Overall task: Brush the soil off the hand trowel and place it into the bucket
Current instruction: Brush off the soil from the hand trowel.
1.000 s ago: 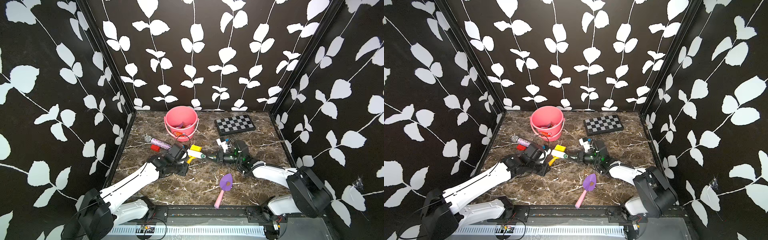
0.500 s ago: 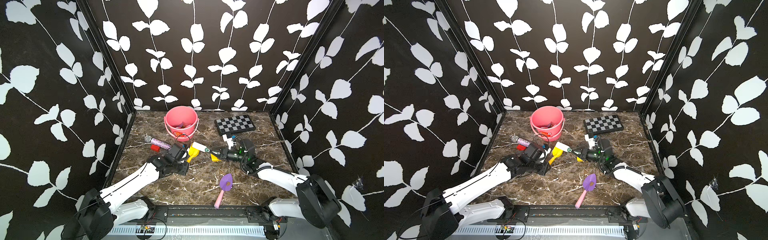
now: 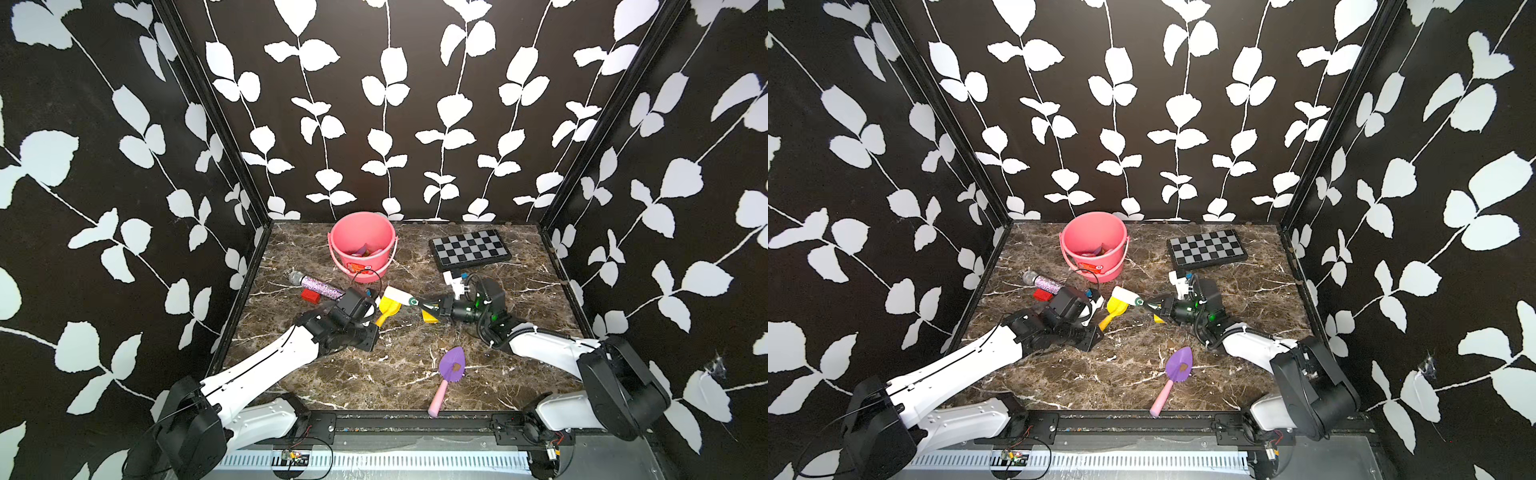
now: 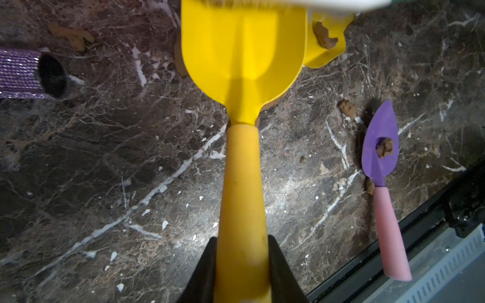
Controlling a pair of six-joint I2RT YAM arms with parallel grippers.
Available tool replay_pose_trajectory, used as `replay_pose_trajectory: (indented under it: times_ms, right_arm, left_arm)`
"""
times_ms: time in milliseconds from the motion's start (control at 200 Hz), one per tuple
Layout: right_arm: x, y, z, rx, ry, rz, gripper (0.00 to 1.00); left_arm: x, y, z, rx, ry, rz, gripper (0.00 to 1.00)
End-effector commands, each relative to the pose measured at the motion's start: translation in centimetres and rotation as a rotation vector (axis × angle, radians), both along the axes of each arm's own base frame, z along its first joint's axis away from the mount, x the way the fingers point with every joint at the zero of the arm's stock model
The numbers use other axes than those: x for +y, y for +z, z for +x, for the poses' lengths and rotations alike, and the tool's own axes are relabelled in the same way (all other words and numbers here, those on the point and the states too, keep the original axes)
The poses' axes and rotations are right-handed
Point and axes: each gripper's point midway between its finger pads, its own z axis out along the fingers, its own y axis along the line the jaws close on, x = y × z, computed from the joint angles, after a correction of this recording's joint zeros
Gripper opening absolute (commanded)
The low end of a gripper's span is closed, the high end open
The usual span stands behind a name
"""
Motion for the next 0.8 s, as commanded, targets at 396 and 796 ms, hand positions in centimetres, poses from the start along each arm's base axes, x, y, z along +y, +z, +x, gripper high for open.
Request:
replay_pose_trajectory:
  times_ms: [396, 796]
  right_arm:
    - [-1.9, 4.6, -1.4, -0.144, -0.046, 0.008, 0.0]
    - [3.5, 0.2, -2.5, -0.061, 0.077, 0.004, 0.0]
  left_arm:
    - [1.0, 0.1, 1.0, -0.031, 0.038, 0.01, 0.0]
    - [0.3, 0.6, 1.0, -0.024, 0.032, -0.034, 0.0]
